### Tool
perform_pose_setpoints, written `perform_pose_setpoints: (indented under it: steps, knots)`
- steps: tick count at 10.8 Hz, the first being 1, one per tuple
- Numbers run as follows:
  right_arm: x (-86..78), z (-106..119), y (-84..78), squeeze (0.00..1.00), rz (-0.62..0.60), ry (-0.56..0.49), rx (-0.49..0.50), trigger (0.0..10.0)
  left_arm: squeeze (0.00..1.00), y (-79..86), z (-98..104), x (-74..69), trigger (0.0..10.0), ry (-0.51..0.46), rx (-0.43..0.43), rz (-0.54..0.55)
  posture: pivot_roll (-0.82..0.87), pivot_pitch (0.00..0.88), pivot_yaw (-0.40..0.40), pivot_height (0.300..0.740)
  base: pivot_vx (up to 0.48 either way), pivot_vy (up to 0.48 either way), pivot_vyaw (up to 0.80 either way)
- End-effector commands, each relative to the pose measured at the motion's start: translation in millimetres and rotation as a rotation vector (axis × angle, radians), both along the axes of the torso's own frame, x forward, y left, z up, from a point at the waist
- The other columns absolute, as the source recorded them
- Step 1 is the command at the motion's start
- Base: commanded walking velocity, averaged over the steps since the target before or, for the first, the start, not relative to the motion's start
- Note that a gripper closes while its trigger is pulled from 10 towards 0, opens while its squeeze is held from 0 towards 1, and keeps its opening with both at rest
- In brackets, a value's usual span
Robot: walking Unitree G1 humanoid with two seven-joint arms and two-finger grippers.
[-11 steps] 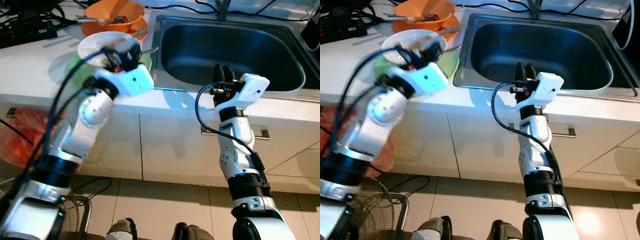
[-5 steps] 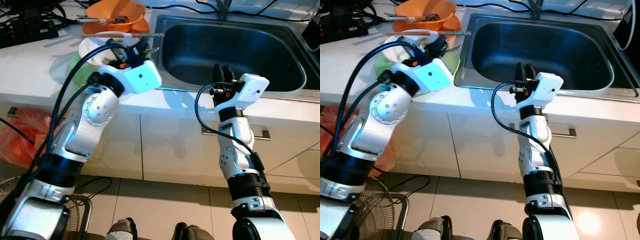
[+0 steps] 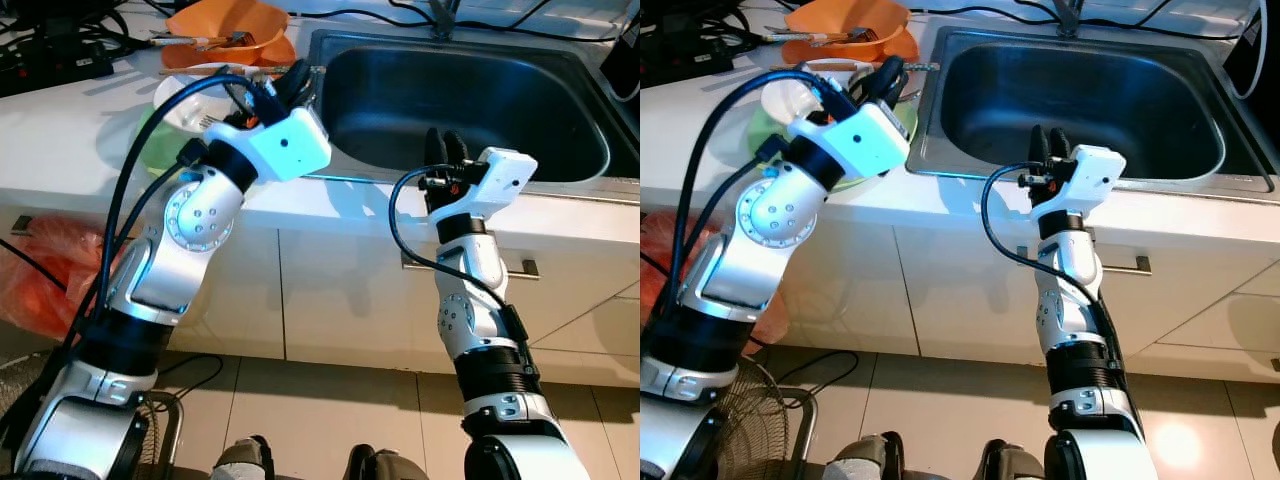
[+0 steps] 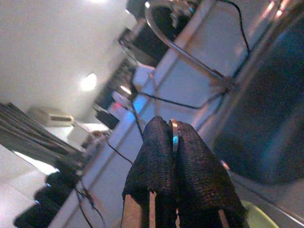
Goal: Kitchen organization
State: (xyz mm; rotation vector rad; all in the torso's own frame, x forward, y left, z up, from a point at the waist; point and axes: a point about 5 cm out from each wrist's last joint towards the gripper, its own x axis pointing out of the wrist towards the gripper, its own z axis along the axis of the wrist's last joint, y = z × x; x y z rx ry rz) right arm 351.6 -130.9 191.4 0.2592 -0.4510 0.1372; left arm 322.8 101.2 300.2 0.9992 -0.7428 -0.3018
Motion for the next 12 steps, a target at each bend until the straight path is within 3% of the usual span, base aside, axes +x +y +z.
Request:
perform_pose_setpoints:
  steps: [1,2,3,4,5,6,8,9,12]
  knots:
    - [-0.6,-5.1,0.5,0.0,0.007,0.015,0.0,10.0,0.0,-6.7,25.8,-13.3,10.0,-0.118,-0.029,-0.049,0.14,0.161,-0.036,0.74,0.0,0.0,0.0]
    - [-0.4,-5.2,0.5,0.0,0.007,0.016,0.001,10.0,0.0,-10.8,36.2,-19.4,10.0,-0.146,-0.071,-0.087,0.14,0.161,-0.036,0.74,0.0,0.0,0.0]
    - [0.0,-5.0,1.2,0.0,0.009,0.016,0.0,10.0,0.0,-16.0,48.6,-26.7,10.0,-0.159,-0.191,-0.165,0.14,0.156,-0.038,0.74,0.0,0.0,0.0]
    - [0.2,-4.9,1.5,0.0,0.01,0.016,0.0,10.0,0.0,-17.3,54.5,-29.8,10.0,-0.162,-0.258,-0.202,0.14,0.155,-0.038,0.74,0.0,0.0,0.0]
    - [0.8,-4.4,1.4,0.0,0.011,0.016,-0.002,10.0,0.0,-17.2,68.1,-37.2,10.0,-0.158,-0.45,-0.31,0.15,0.153,-0.04,0.74,0.0,0.0,0.0]
    - [1.0,-4.1,1.6,0.0,0.013,0.015,-0.003,10.0,0.0,-16.2,70.7,-38.4,10.0,-0.134,-0.544,-0.364,0.14,0.153,-0.041,0.74,0.0,0.0,0.0]
    - [0.4,-3.7,2.8,0.0,0.017,0.012,-0.003,10.0,0.0,-11.2,69.2,-34.9,10.0,-0.07,-0.686,-0.42,0.14,0.152,-0.038,0.74,0.0,0.0,0.0]
    - [0.1,-3.4,2.8,0.0,0.02,0.01,-0.004,10.0,0.0,-1.6,64.3,-25.4,10.0,0.018,-0.879,-0.483,0.13,0.148,-0.035,0.74,0.0,0.0,0.0]
    - [1.6,5.3,1.8,0.0,0.035,-0.004,0.064,10.0,0.0,6.3,55.2,-8.4,10.0,0.176,-1.154,-0.621,0.11,0.125,-0.035,0.74,0.0,0.0,0.0]
